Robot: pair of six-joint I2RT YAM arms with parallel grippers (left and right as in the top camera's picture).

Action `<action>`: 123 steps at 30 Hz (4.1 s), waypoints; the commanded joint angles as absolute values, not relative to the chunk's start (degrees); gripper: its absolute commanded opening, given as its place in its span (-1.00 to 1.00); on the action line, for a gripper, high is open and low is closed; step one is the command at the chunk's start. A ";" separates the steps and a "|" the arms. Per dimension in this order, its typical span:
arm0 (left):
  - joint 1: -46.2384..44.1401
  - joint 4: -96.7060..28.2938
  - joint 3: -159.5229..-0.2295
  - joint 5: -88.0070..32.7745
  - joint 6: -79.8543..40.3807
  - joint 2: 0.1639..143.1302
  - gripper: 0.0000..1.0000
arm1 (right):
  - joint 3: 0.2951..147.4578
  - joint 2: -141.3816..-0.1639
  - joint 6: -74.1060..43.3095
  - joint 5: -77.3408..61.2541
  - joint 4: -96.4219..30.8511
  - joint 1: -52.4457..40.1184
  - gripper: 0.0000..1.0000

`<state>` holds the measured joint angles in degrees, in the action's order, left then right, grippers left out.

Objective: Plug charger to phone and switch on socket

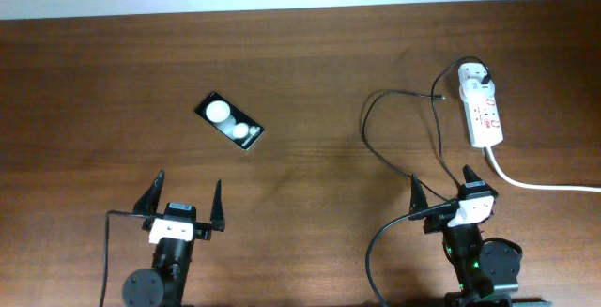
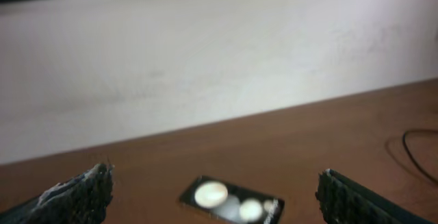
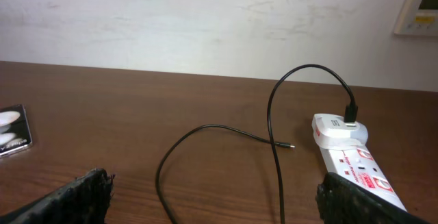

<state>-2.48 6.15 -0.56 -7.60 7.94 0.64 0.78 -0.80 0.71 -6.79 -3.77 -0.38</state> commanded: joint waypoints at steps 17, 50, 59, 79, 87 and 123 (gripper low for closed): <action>-2.35 2.50 -7.86 -23.22 2.13 0.40 0.98 | 0.32 -0.51 1.08 -7.11 -3.77 0.03 0.97; -2.46 -12.14 -20.97 -13.63 2.17 3.20 0.98 | 0.32 -0.51 1.08 -7.11 -3.77 0.03 0.97; -2.46 -13.04 -25.12 -13.67 2.20 13.17 0.98 | 0.32 -0.51 1.08 -7.11 -3.77 0.03 0.97; -2.46 -19.20 -33.71 -10.61 2.20 21.06 0.98 | 0.32 -0.51 1.08 -7.11 -3.77 0.03 0.97; -2.46 -19.20 -33.71 -9.85 2.20 21.06 0.98 | 0.32 -0.51 1.08 -7.09 -3.77 0.03 0.97; -2.46 -56.71 -74.06 -2.50 -7.77 70.35 0.98 | 0.32 -0.51 1.08 -7.11 -3.77 0.01 0.97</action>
